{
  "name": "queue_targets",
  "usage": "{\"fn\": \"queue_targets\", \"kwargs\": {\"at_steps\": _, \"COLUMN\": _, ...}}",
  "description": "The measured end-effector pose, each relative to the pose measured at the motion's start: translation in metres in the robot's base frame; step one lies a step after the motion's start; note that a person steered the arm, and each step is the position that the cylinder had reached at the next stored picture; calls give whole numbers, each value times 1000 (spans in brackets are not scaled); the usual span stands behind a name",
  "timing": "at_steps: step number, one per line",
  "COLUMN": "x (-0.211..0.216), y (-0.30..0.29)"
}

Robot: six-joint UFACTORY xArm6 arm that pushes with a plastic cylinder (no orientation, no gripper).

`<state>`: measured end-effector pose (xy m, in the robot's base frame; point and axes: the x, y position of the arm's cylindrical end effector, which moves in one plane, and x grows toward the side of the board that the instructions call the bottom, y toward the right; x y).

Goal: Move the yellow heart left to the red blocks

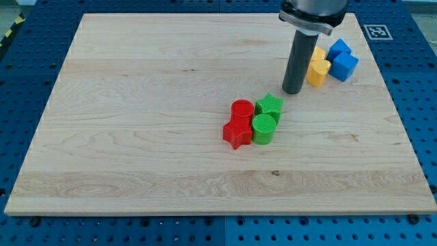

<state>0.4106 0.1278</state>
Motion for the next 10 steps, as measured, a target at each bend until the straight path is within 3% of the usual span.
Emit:
{"fn": "queue_targets", "kwargs": {"at_steps": 2, "x": 0, "y": 98}}
{"fn": "queue_targets", "kwargs": {"at_steps": 6, "x": -16, "y": 102}}
{"fn": "queue_targets", "kwargs": {"at_steps": 10, "x": -42, "y": 42}}
